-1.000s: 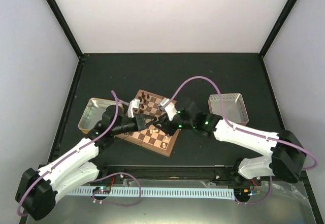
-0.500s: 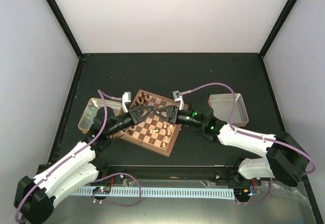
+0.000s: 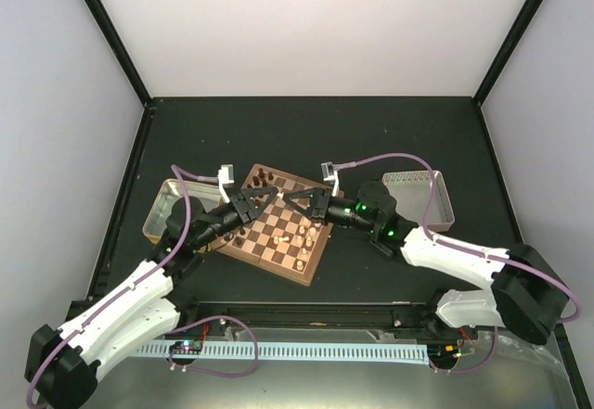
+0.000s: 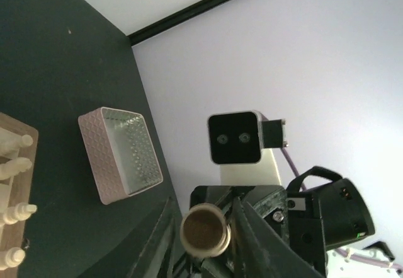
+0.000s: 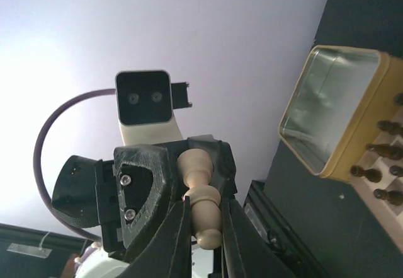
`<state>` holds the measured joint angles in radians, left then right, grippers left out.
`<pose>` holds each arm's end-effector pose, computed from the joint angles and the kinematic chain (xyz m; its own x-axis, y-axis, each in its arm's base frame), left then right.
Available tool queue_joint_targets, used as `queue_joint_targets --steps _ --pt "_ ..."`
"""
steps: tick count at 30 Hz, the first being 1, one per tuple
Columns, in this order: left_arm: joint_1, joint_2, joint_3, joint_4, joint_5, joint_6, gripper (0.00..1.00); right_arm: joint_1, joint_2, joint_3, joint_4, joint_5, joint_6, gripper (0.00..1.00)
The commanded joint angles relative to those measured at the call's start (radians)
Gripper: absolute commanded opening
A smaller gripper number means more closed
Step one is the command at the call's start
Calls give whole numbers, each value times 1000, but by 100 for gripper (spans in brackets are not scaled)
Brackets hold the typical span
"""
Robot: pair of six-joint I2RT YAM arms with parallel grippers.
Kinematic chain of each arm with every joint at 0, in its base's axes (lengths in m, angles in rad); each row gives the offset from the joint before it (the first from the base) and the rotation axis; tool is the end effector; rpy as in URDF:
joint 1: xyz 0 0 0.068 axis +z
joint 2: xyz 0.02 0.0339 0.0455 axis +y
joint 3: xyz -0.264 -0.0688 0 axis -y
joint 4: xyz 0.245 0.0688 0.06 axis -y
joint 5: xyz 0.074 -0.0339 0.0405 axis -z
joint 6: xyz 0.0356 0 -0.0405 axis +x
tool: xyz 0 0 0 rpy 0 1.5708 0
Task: Set up the chess pieces on the board
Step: Place the chess piece on the chessboard.
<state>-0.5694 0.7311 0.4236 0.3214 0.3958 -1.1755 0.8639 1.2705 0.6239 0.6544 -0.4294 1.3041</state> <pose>0.1459 -0.1097 0.2743 -0.7542 -0.5283 -0.3900 0.3274 0.2123 -0.9207 0.1706 0.2225 0.2668 -0.9264 0.2658 -0.2667 -0.2583 0.0665 0.9638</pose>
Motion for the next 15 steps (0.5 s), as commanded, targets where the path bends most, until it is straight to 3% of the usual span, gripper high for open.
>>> queue_joint_targets --steps 1,3,9,15 --pt "3 -31 13 -81 -65 37 37 -57 -61 65 -237 13 -113 1" --pt "4 -55 16 -168 -120 78 49 -110 -79 105 -432 -7 -218 1" --pt "7 -106 9 -371 -246 248 60 -296 -30 320 -1139 117 -691 1" --pt "8 -98 24 -442 -223 381 63 -316 128 516 -1475 227 -931 1"
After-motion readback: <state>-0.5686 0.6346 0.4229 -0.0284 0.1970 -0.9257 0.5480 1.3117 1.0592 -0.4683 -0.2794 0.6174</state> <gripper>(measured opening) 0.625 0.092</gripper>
